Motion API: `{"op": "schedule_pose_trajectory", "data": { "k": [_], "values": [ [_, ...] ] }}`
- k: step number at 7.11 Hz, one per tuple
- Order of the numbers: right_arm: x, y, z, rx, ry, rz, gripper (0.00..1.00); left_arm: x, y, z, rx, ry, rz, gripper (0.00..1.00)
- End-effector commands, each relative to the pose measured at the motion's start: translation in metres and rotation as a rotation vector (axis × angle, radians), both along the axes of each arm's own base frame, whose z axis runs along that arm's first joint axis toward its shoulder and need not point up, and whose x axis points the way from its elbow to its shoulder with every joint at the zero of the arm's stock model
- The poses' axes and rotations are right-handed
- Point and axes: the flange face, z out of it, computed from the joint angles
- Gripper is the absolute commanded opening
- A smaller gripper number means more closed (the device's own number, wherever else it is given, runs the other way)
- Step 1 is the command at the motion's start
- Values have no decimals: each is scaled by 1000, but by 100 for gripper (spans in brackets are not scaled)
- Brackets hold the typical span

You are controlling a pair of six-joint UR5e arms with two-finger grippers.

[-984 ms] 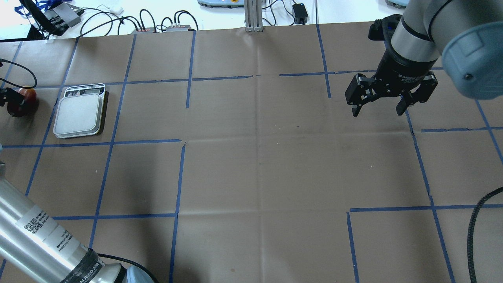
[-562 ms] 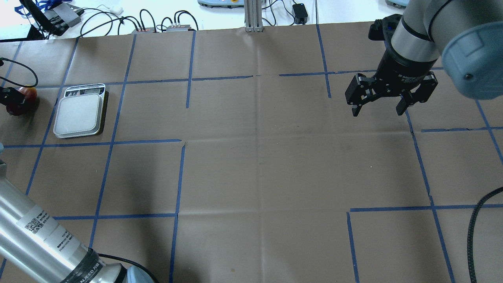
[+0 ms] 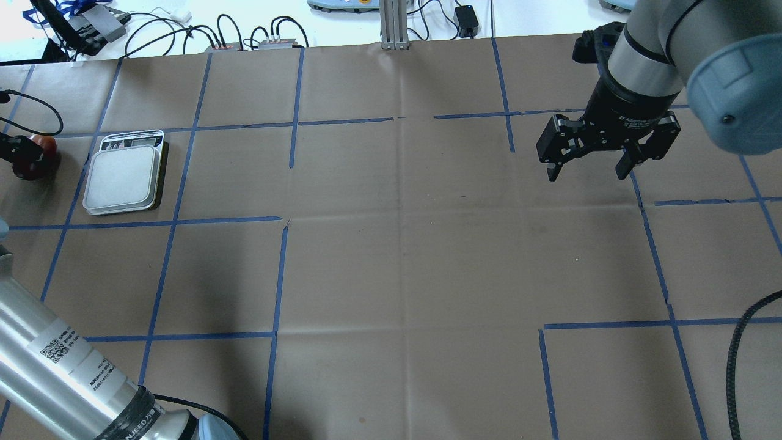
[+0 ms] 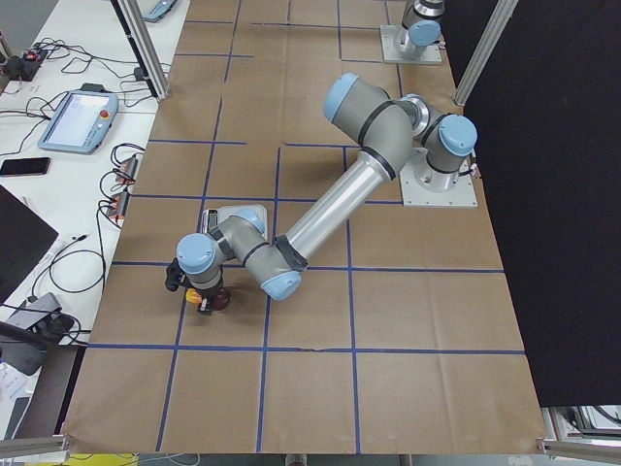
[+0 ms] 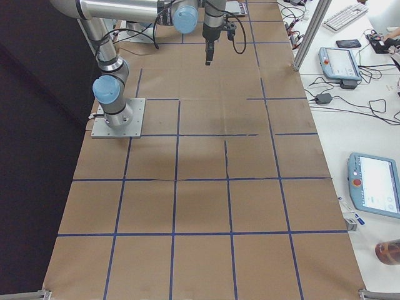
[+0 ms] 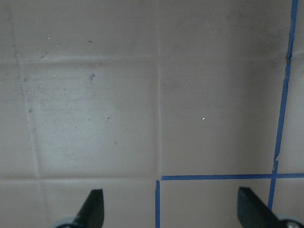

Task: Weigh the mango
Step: 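Close the left gripper on the mango and lift it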

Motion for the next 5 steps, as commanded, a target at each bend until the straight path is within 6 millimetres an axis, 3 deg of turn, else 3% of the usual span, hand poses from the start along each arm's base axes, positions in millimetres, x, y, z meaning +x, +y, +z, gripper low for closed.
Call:
{"op": "schedule_pose_trajectory", "data": {
  "k": [1, 2, 3, 5],
  "values": [
    [0, 0, 0, 0, 0, 0, 100, 0, 0, 0, 2, 0, 0, 35],
    [0, 0, 0, 0, 0, 0, 100, -1, 0, 6, -2, -5, -2, 23],
    [0, 0, 0, 0, 0, 0, 100, -6, 1, 25, 5, -3, -5, 22],
    [0, 0, 0, 0, 0, 0, 100, -24, 8, 101, 64, 12, -11, 22]
  ]
}}
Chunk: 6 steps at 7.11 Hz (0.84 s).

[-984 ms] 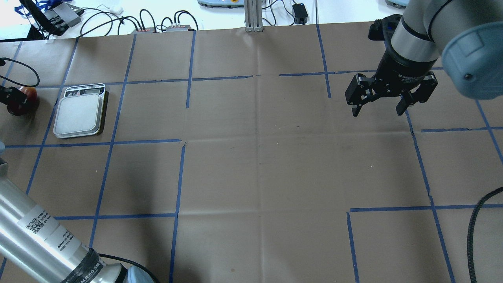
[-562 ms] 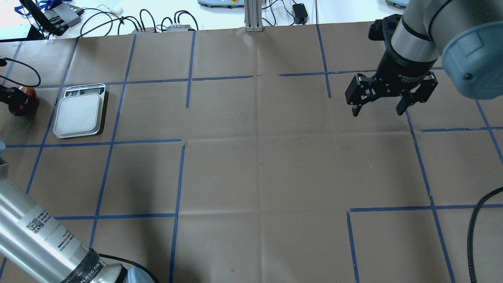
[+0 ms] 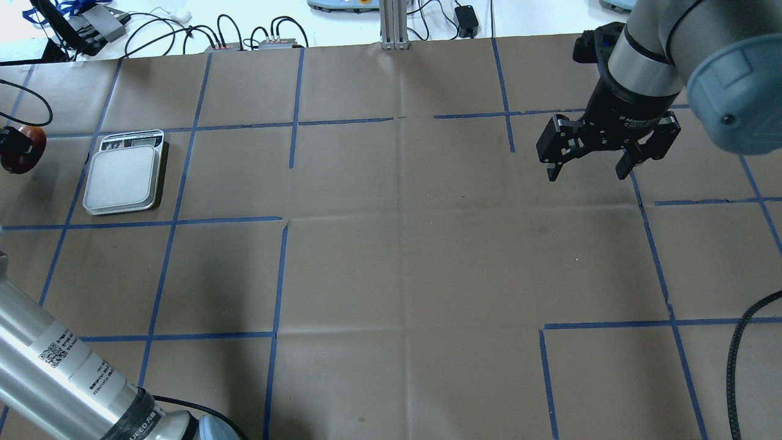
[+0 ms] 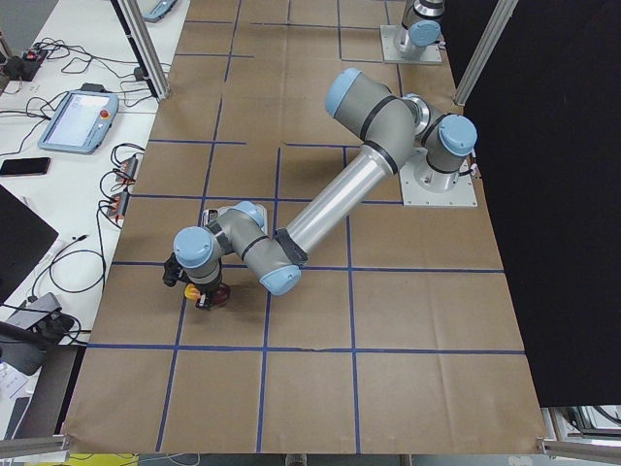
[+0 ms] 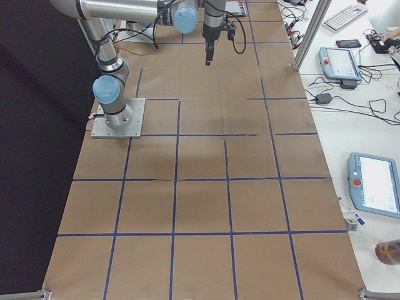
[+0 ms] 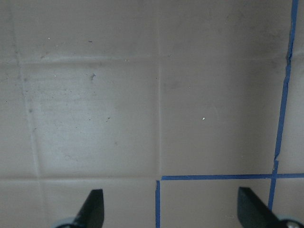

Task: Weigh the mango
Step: 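Carry the mango with the left gripper over the white scale and lower it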

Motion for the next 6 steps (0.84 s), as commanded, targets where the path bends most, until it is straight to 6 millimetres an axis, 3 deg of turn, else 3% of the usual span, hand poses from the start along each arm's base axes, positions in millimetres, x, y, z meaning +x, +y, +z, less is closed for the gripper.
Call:
{"op": "schedule_pose_trajectory", "data": {
  "k": [1, 3, 4, 5, 6],
  "values": [
    [0, 0, 0, 1, 1, 0, 100, -44, -8, 56, 53, 20, -2, 22],
    [0, 0, 0, -1, 1, 0, 100, -135, -36, 52, 97, 63, 7, 22],
    [0, 0, 0, 1, 1, 0, 100, -183, -36, 49, 127, 82, 48, 20],
    [0, 0, 0, 1, 1, 0, 100, -220, -21, 47, 164, 92, 81, 20],
    [0, 0, 0, 1, 1, 0, 100, -237, 6, 28, 214, 115, 93, 20]
  ]
}}
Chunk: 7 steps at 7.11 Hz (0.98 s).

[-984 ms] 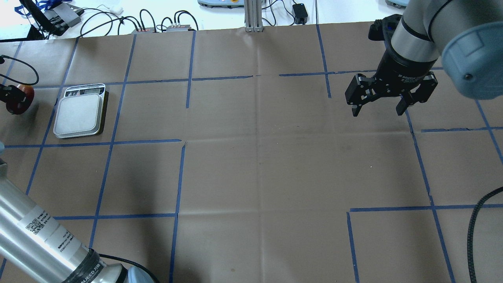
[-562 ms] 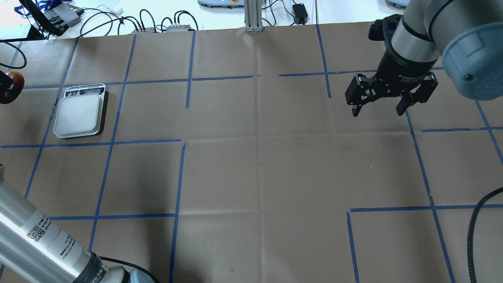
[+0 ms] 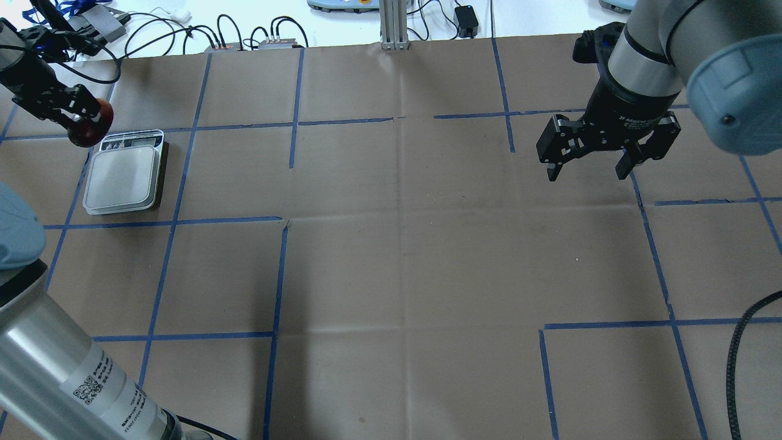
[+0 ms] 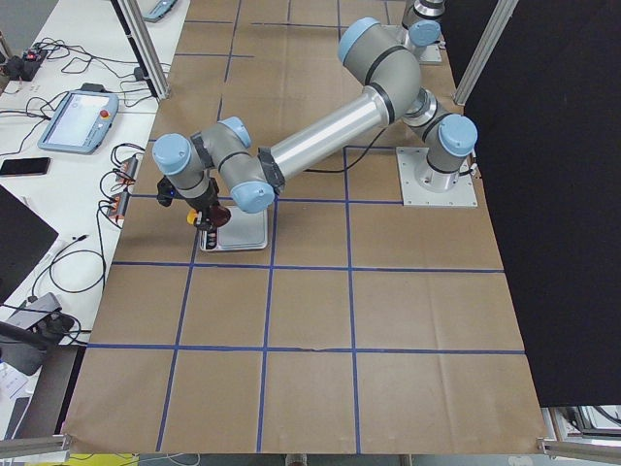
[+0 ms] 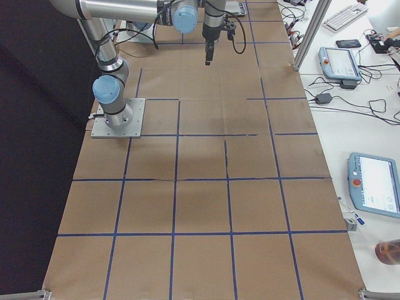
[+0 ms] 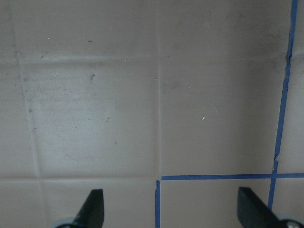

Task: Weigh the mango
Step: 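Carry the mango with the left gripper over the white scale and lower it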

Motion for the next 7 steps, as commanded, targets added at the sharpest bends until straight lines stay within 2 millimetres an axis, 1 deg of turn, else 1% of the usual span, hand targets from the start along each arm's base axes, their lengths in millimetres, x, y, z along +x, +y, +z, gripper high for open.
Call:
{"op": "schedule_pose_trajectory", "data": {
  "k": [1, 2, 4, 5, 6, 7],
  "values": [
    [0, 0, 0, 0, 0, 0, 100, -38, 40, -27, -4, -11, 20, 20],
    [0, 0, 0, 0, 0, 0, 100, -25, 41, -48, -70, -47, 23, 22],
    [0, 0, 1, -1, 0, 0, 100, 6, 43, -67, -73, -55, 52, 27],
    [0, 0, 0, 0, 0, 0, 100, 12, 44, -74, -72, -54, 52, 37],
    [0, 0, 0, 0, 0, 0, 100, 10, 45, -67, -83, -49, 59, 97],
    [0, 0, 0, 0, 0, 0, 100, 7, 46, -60, -73, -57, 59, 100]
  ]
}}
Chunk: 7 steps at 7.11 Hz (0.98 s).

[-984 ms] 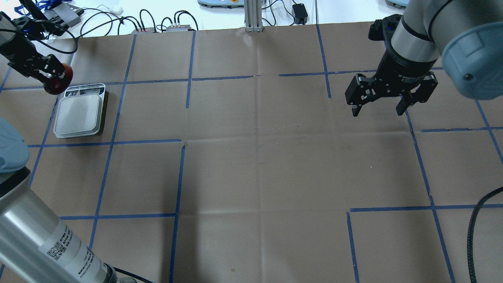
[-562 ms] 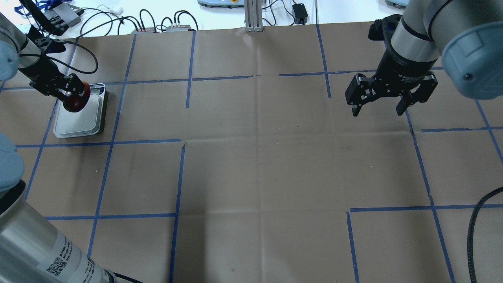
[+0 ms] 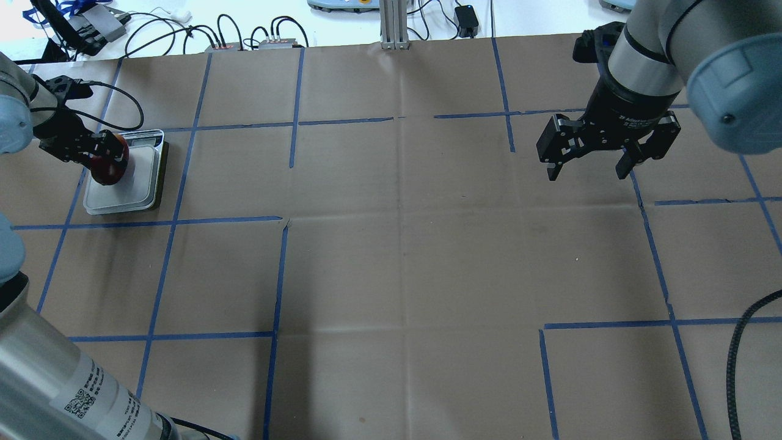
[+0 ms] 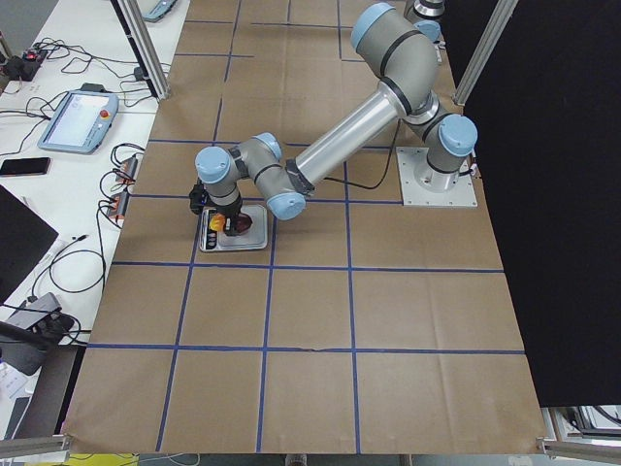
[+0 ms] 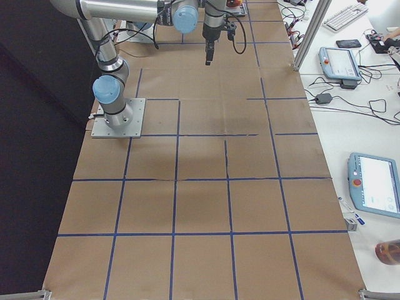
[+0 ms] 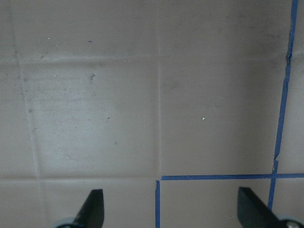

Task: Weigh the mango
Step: 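Carry the mango with the left gripper over the white scale and lower it, then open the left gripper to release the mango on the scale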

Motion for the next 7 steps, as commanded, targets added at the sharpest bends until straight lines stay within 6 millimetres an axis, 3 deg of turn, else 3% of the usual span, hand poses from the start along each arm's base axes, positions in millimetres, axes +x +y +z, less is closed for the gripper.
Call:
{"op": "schedule_pose_trajectory", "data": {
  "k": [1, 2, 4, 6, 7],
  "values": [
    [0, 0, 0, 0, 0, 0, 100, -4, 4, 23, -8, -14, 5, 100],
    [0, 0, 0, 0, 0, 0, 100, -12, 14, 56, 6, -8, 18, 100],
    [0, 0, 0, 0, 0, 0, 100, -51, 40, 135, 36, -31, 90, 100],
    [0, 0, 0, 0, 0, 0, 100, -152, 73, 218, 43, -67, 125, 100],
    [0, 0, 0, 0, 0, 0, 100, -203, 91, 245, 47, -65, 117, 100]
  ]
}}
